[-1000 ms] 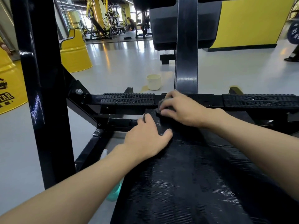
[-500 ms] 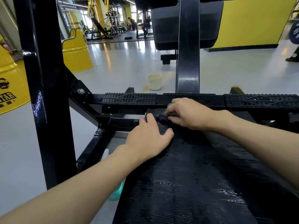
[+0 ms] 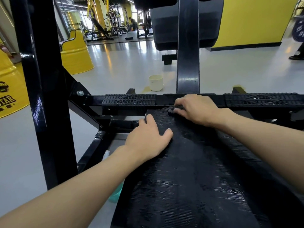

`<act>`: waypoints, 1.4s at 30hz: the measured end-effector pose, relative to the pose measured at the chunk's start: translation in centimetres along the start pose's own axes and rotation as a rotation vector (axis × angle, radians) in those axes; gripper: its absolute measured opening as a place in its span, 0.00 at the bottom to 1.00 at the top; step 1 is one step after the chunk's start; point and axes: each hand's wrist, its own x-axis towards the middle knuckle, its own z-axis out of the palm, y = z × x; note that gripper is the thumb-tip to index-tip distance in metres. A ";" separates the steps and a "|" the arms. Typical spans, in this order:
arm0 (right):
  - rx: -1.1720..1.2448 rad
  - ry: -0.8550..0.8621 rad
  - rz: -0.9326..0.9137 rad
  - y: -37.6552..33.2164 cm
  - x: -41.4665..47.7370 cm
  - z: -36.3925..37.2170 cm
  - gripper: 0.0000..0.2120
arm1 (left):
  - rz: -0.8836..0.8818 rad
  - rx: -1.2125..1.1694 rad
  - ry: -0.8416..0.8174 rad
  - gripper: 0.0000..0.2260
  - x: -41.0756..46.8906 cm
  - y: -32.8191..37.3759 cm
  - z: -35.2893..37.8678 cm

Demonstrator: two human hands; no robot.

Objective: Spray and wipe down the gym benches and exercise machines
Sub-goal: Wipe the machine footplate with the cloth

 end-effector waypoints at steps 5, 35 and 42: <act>0.079 -0.077 0.004 -1.5 -0.3 -0.2 0.10 | -0.007 0.004 0.014 0.26 -0.1 0.0 0.0; -0.065 0.028 0.126 3.0 -2.3 -0.5 0.08 | 0.333 0.411 -0.024 0.33 -0.4 1.8 -0.4; 0.151 -0.199 0.020 2.4 -3.9 -2.5 0.11 | 0.311 0.456 -0.065 0.34 -0.7 2.3 -0.4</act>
